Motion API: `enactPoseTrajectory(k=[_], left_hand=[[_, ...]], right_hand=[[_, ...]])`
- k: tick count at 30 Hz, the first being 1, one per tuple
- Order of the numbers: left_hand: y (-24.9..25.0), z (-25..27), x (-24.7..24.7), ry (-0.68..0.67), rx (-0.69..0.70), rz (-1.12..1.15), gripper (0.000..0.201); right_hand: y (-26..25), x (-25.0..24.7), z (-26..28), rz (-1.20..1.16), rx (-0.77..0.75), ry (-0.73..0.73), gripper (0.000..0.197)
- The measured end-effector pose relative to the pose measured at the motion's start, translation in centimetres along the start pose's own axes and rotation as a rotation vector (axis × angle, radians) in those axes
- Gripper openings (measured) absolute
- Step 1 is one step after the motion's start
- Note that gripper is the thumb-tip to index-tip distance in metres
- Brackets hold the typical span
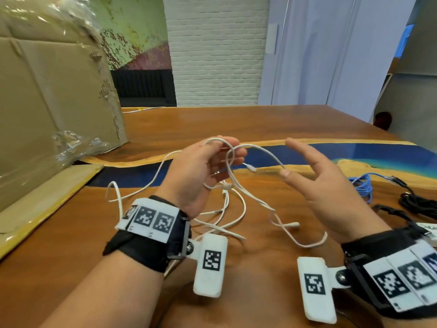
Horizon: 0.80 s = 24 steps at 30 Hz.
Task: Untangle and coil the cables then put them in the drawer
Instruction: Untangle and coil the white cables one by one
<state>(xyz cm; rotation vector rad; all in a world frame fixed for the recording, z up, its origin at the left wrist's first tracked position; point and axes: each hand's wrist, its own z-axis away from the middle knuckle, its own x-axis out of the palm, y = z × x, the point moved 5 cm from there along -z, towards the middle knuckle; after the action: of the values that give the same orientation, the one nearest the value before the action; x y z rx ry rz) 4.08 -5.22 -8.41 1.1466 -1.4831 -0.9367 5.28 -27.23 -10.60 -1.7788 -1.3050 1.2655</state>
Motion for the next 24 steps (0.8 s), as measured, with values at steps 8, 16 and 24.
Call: enactPoseTrajectory(k=[8,16,24], left_hand=[[-0.8,0.4,0.9,-0.286,-0.155,0.121,0.051],[0.4,-0.8,-2.1,-0.043,-0.048,0.373,0.08],[0.9,-1.3,-6.0,0.363,0.056,0.375,0.064]], right_hand=[[-0.2,3.2,0.9,-0.812,0.25,-0.196,0.021],[2.9,-0.9,-0.6,-0.93,0.389,0.207,0.023],[3.9,-1.5,-0.7,-0.755,0.448,0.248,0.026]])
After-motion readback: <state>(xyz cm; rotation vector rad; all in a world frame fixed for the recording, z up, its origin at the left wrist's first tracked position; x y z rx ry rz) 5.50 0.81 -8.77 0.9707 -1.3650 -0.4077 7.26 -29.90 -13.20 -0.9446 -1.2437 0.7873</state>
